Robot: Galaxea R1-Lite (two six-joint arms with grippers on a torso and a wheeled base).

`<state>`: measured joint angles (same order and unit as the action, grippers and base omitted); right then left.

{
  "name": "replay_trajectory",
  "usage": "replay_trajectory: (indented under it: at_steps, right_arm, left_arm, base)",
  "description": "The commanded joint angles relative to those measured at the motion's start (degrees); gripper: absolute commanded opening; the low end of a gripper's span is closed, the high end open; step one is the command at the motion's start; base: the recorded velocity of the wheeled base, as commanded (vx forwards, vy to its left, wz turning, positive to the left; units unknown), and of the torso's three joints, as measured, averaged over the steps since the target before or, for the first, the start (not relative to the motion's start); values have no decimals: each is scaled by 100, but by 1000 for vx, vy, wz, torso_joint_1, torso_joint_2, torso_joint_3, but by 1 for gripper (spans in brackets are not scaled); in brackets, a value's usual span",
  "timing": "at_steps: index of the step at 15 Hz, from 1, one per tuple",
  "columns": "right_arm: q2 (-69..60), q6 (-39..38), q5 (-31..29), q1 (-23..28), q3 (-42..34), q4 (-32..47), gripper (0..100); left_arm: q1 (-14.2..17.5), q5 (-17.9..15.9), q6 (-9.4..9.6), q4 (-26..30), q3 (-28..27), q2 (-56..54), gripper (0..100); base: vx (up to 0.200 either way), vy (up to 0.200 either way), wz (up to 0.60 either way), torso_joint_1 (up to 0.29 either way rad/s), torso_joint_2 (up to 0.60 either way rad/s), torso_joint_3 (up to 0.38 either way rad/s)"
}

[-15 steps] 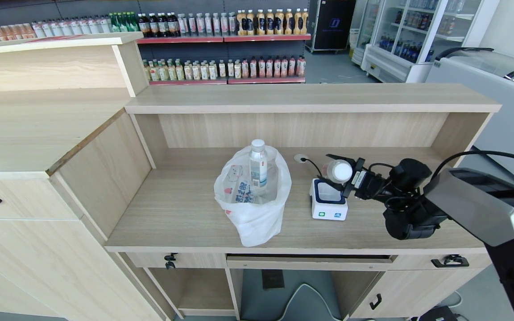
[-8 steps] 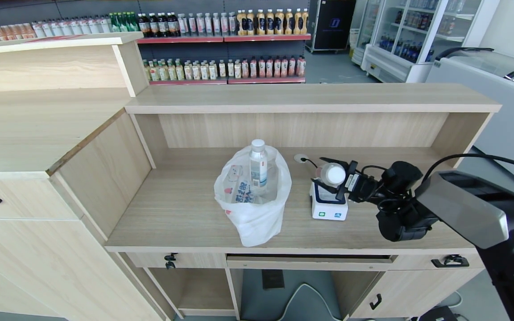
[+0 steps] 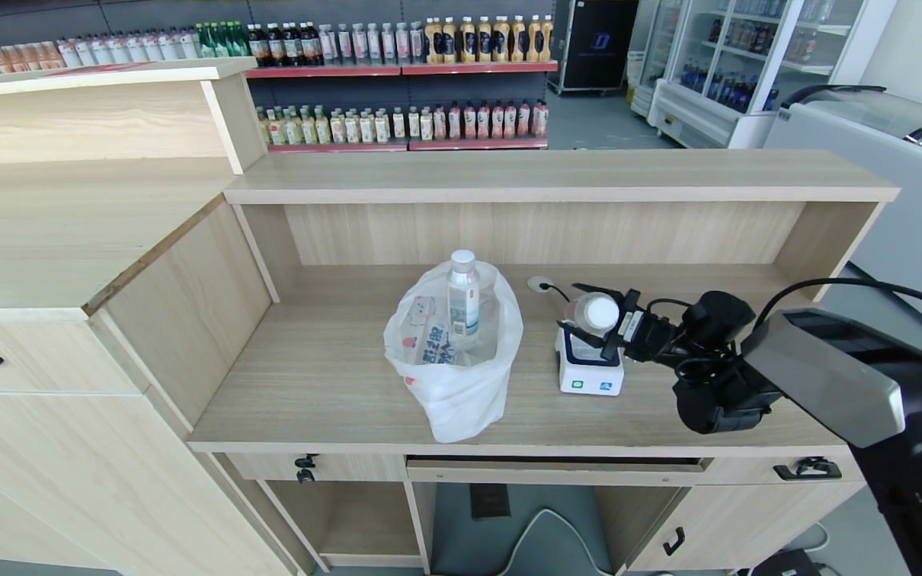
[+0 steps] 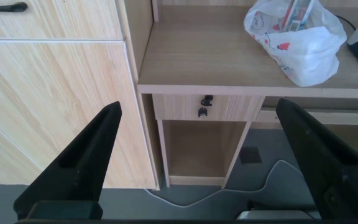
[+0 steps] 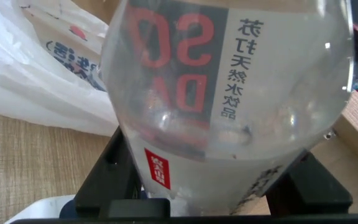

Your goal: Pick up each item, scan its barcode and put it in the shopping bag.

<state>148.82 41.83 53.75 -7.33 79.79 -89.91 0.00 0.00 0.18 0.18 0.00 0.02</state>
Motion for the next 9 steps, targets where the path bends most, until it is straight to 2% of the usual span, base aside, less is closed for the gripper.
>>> replay_trajectory:
  at_steps: [1, 2, 4, 6, 7, 9]
  right_arm:
    - [-336, -438, -14, 47, -60, -9, 0]
    - [-776, -860, -22, 144, -262, -9, 0]
    - [-2156, -1968, -365, 469, -1317, 96, 0]
    - [-3421, -2390, -1121, 856, -2275, 1045, 0]
    - [-4256, -2398, -1806, 1137, -2732, 1968, 0]
    - [-5285, -2363, -3248, 1418, -3259, 2891, 0]
  left_arm:
    - [0, 0, -1, -1, 0, -2, 100]
    - [0, 0, -1, -1, 0, -2, 100]
    - [0, 0, -1, -1, 0, -2, 100]
    - [0, 0, -1, -1, 0, -2, 100]
    - [0, 0, -1, -1, 0, -2, 100]
    - [0, 0, -1, -1, 0, -2, 100]
  base:
    - [0, 0, 0, 0, 0, 0]
    - [0, 0, 0, 0, 0, 0]
    - [0, 0, 0, 0, 0, 0]
    - [0, 0, 0, 0, 0, 0]
    - [0, 0, 0, 0, 0, 0]
    - [0, 0, 0, 0, 0, 0]
